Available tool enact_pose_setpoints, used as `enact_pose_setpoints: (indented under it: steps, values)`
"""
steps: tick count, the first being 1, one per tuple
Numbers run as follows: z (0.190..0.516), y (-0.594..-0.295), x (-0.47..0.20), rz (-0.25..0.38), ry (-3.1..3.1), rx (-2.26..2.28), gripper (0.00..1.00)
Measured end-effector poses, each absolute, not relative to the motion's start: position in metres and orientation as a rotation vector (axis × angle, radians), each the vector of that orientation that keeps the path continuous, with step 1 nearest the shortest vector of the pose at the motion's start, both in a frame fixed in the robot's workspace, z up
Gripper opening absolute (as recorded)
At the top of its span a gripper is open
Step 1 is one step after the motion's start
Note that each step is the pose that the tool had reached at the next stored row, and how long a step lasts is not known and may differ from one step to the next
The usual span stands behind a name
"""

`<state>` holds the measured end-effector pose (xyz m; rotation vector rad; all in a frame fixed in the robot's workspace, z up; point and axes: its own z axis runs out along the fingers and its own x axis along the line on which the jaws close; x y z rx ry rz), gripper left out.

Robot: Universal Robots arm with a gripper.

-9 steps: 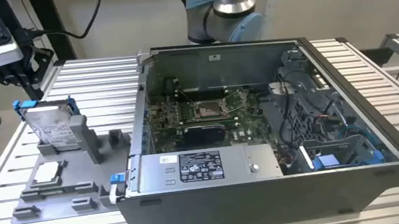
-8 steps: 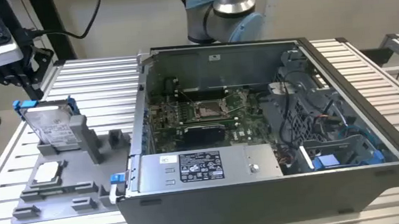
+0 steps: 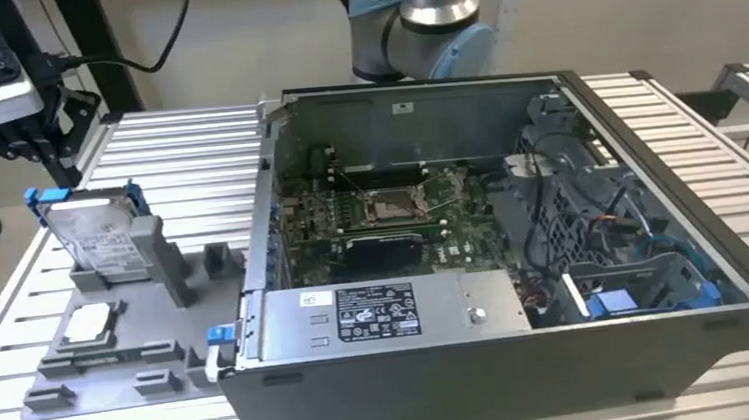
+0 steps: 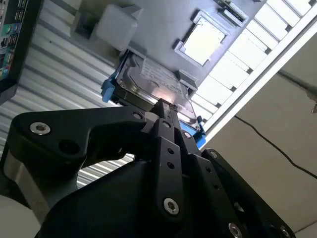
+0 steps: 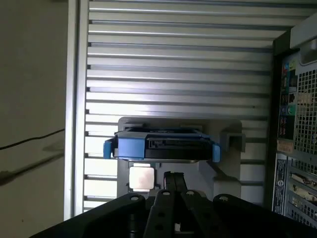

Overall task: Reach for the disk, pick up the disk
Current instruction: 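Reach for the disk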

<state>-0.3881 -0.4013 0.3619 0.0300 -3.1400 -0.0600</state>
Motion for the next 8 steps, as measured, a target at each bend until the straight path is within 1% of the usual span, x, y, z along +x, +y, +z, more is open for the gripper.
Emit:
enact_pose_setpoints:
  steps: [8]
  values:
    - [0.3617,-0.3963,-0.3904,-0.060,-3.140,0.029,0.00]
